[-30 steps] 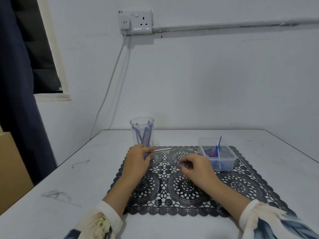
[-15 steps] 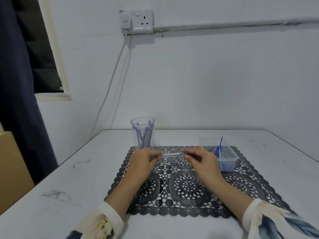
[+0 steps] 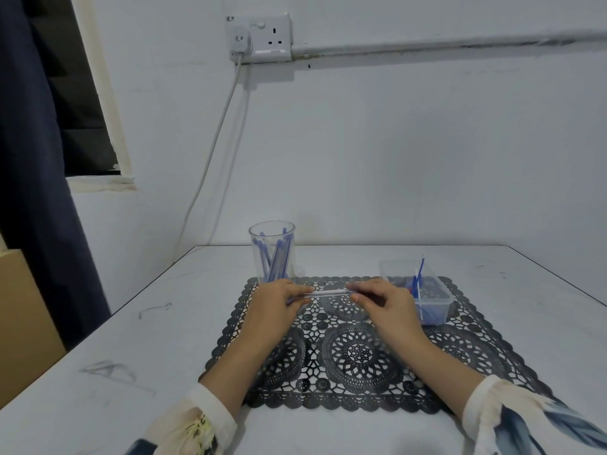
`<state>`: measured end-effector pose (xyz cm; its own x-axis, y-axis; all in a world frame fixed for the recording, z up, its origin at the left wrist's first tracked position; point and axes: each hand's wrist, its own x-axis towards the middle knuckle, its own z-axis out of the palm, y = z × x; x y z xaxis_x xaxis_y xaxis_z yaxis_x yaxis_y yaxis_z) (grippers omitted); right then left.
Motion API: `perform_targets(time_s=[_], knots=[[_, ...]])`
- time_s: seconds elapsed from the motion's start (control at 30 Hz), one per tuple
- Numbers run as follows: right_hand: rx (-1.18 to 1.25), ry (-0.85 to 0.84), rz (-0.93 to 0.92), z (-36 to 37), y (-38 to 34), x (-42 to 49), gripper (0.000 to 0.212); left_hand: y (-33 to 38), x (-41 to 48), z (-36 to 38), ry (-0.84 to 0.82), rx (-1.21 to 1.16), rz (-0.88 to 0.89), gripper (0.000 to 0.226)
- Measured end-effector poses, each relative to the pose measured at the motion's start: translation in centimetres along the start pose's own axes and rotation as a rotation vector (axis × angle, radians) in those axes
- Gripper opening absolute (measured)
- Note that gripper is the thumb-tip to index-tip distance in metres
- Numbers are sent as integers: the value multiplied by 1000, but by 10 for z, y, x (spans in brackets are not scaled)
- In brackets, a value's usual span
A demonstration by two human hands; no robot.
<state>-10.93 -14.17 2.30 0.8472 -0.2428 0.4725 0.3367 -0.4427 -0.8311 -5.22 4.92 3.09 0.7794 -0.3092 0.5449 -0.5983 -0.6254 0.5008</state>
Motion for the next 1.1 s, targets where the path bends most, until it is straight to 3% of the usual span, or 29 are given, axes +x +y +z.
perform_targets(time_s=[0.47,0.77,0.97,1.1], knots=[[-1,23,14,1,5,1,23,3,-1,-1,-12,16,41,24],[-118,21,-32,2,8,2,5,6,-2,-2,13,8,93,24],[-114,-8,18,2,7,2,31,7,-3,-2,1,36,134,24],[-12,-20,28,2,6,1,17,7,-3,-3,10,41,122,24]])
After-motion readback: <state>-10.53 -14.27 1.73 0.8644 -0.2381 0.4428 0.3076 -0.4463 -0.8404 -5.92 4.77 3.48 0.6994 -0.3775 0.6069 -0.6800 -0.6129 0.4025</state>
